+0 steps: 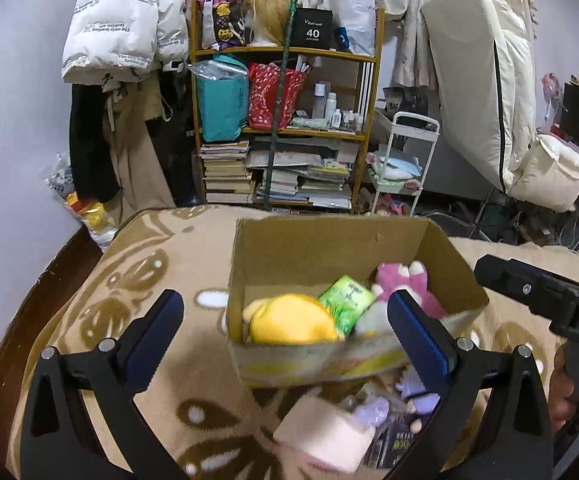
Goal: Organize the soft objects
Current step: 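Open both tools to drop the doll and yellow pouch into the box, then lower both tools toward the pink-swirl cushion and purple doll beside the box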
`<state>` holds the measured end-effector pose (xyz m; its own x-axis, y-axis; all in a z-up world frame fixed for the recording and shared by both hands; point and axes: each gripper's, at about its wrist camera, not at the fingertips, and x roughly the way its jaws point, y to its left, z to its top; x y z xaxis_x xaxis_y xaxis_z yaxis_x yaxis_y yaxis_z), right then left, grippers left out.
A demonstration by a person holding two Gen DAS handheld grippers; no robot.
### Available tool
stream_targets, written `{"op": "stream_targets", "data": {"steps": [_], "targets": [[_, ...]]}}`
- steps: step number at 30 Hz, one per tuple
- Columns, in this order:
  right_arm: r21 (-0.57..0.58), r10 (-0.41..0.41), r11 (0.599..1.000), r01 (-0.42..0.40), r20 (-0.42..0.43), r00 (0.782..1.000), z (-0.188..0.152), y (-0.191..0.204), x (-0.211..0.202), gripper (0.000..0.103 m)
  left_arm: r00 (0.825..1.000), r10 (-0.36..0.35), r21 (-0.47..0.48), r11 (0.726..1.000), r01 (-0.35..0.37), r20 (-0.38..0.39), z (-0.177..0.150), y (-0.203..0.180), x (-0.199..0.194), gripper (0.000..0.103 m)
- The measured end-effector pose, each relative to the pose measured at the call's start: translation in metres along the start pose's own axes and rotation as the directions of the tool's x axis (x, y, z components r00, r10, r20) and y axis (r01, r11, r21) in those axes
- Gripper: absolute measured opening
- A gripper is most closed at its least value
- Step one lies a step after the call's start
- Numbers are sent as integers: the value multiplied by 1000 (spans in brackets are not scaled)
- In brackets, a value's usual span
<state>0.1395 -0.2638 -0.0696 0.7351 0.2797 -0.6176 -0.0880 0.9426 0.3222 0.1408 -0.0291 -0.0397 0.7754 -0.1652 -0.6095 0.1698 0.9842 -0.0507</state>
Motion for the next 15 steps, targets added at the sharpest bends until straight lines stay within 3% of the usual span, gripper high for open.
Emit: {"op": "stream_targets", "data": {"steps": [9, 15], "targets": [[-34, -3, 999, 2, -25, 1000, -22, 14, -21, 102, 999, 7, -29, 1000, -8, -34, -19, 2, -27, 101], [-43, -15, 999, 14, -32, 999, -35, 18, -38, 102, 999, 35, 27, 999, -34, -40, -32, -5, -46, 101]]}}
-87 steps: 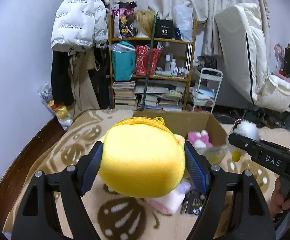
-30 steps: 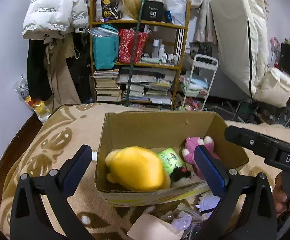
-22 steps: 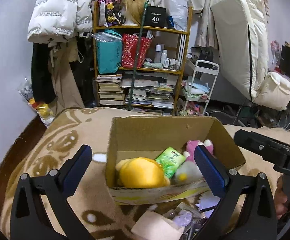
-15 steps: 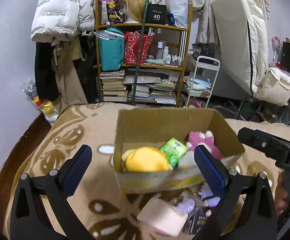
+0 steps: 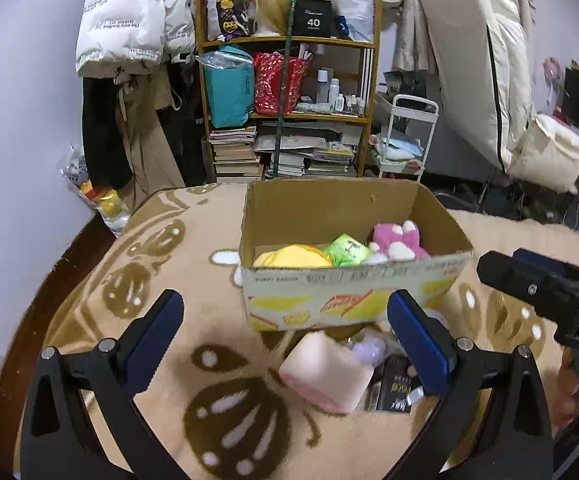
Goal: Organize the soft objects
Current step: 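Lower both tools toward the pink-swirl cushion and purple doll beside the box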
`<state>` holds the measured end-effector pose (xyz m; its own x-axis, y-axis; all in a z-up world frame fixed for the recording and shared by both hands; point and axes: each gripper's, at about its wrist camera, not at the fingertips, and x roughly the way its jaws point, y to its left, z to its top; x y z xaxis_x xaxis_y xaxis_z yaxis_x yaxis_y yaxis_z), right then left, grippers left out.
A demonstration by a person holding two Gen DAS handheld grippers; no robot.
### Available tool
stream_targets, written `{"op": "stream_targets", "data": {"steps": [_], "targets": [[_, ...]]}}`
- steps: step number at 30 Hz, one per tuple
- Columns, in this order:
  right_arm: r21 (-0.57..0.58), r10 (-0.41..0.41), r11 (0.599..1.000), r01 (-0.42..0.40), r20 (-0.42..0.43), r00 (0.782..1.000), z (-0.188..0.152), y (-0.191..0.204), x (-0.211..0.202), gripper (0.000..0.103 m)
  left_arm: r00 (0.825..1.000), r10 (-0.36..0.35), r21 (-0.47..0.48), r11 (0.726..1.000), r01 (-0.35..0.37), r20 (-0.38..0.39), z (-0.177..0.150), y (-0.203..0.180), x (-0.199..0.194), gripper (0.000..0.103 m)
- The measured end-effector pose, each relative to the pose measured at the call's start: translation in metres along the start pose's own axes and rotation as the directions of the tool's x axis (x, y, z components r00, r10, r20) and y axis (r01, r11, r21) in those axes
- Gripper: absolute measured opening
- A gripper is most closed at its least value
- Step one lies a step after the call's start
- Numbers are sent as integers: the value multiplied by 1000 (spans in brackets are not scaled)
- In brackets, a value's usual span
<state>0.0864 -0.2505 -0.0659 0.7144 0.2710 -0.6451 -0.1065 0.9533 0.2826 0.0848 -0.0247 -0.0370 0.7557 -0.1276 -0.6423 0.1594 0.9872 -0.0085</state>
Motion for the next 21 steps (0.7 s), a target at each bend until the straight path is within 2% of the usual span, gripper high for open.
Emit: {"op": "stream_targets", "data": {"steps": [10, 21], "targets": [[20, -18, 1000, 19, -37, 999, -22, -4, -18, 102, 1000, -5, 0, 1000, 5, -17, -19, 0, -24, 101], [95, -58, 993, 68, -111, 992, -28, -25, 5, 102, 994, 6, 15, 1000, -5, -110, -24, -5, 8, 101]]}}
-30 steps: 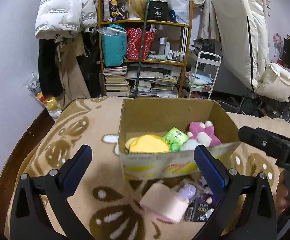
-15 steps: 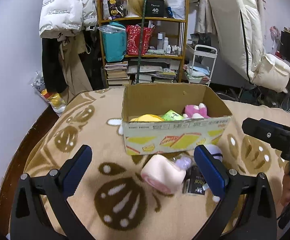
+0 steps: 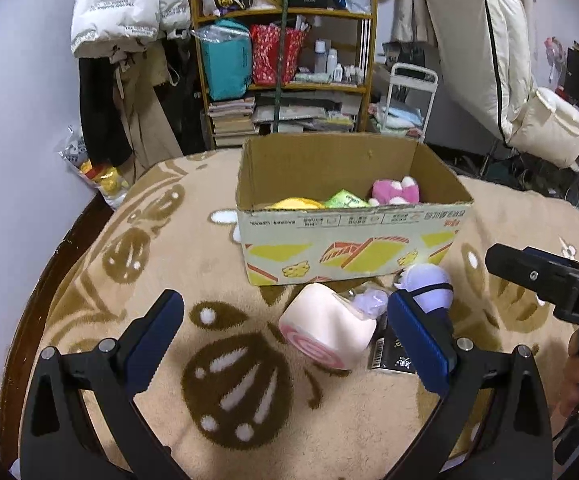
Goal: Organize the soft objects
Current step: 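Lower both tools toward the pink-swirl cushion and purple doll beside the box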
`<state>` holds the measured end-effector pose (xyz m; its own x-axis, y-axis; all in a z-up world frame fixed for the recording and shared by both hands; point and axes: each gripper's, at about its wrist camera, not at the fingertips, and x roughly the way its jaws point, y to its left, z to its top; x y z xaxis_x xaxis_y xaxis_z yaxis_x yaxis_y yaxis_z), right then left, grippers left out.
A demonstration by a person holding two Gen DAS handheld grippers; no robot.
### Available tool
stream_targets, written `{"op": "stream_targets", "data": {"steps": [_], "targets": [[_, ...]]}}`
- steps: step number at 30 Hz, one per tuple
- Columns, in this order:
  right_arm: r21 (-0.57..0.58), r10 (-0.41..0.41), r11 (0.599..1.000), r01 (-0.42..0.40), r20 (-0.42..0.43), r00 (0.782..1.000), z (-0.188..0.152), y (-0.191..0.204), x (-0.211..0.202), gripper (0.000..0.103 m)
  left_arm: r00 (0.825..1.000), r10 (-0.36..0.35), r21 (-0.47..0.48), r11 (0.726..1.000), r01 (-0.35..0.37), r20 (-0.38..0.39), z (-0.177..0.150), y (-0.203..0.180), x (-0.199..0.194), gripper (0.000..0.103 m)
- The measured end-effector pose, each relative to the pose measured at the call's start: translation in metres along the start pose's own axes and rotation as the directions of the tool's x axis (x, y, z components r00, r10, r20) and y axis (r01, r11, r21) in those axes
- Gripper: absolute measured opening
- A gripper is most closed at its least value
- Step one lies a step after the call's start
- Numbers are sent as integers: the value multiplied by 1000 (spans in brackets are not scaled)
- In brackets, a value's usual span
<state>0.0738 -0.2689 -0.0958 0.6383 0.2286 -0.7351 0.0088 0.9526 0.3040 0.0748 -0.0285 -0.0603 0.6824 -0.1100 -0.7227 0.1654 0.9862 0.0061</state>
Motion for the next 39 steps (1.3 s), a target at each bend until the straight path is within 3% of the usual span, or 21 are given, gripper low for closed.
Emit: {"op": "stream_targets", "data": {"steps": [8, 15, 21, 34, 39], "targets": [[60, -29, 998, 35, -98, 995, -2, -14, 27, 102, 993, -30, 15, 999, 32, -117, -5, -9, 37, 101], [94, -41, 994, 61, -205, 978, -5, -25, 55, 102, 976, -49, 43, 997, 59, -210, -10, -24, 68, 101], [104, -33, 993, 61, -250, 968, -7, -29, 72, 102, 959, -65, 48, 996, 81, -276, -14, -30, 90, 101], [87, -51, 993, 83, -323, 945, -9, -34, 100, 102, 929, -50, 58, 995, 76, -366, -21, -36, 128, 101], [79, -62, 992, 94, -342, 938, -11, -39, 105, 102, 937, -24, 62, 997, 49, -349, -23, -36, 137, 101]]}}
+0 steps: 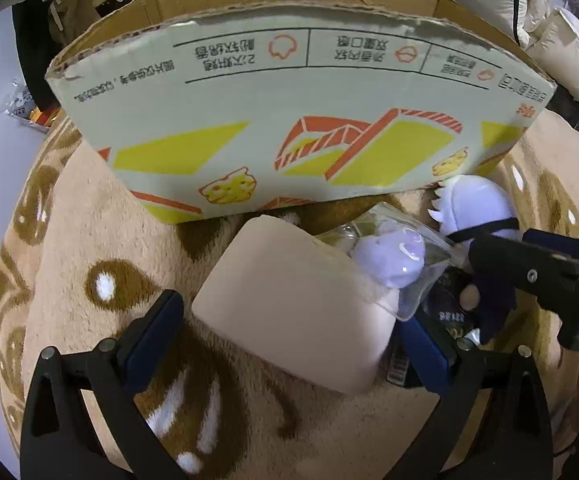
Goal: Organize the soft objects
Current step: 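Lower both tools toward the pink-swirl cushion and purple doll beside the box, then grasp the purple-haired doll with the right tool while the left tool grasps the pink-swirl cushion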
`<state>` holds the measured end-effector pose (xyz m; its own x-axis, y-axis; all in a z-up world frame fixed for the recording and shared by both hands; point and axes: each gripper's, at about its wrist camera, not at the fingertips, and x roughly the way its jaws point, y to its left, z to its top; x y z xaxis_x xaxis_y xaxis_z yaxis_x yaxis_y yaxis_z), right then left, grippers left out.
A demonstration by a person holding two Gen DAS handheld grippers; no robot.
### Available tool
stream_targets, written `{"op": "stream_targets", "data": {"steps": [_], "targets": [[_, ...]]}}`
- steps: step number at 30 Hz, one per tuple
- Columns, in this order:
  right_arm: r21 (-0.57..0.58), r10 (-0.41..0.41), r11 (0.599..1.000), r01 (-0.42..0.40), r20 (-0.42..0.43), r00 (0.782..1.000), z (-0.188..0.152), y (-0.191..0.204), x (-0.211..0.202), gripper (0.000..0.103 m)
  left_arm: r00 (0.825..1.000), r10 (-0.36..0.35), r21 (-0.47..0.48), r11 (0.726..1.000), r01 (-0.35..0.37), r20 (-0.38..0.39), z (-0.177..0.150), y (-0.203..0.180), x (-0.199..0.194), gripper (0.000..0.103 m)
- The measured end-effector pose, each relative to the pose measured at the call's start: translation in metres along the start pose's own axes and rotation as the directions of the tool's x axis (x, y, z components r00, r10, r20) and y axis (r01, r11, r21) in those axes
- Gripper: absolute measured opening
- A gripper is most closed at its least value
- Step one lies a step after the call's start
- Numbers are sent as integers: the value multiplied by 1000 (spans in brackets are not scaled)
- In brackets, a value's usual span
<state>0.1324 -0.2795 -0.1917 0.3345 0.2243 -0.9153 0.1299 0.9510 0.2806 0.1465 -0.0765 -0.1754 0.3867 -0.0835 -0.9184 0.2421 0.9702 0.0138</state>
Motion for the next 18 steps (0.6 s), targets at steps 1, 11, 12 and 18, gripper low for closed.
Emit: {"op": "stream_targets", "data": {"steps": [1, 11, 12, 18], "targets": [[1, -6, 1000, 6, -4, 1000, 0, -1, 2, 102, 1000, 4, 4, 1000, -4, 1, 0, -1, 2, 101], [28, -8, 1000, 9, -10, 1000, 4, -14, 8, 102, 999, -29, -54, 998, 27, -37, 5, 4, 19, 101], [23, -12, 1000, 12, -8, 1000, 4, -12, 9, 102, 999, -29, -55, 998, 27, -37, 5, 3, 20, 101], [22, -19, 1000, 19, 7, 1000, 3, -3, 10, 101, 999, -27, -52, 998, 25, -36, 5, 3, 19, 101]]}}
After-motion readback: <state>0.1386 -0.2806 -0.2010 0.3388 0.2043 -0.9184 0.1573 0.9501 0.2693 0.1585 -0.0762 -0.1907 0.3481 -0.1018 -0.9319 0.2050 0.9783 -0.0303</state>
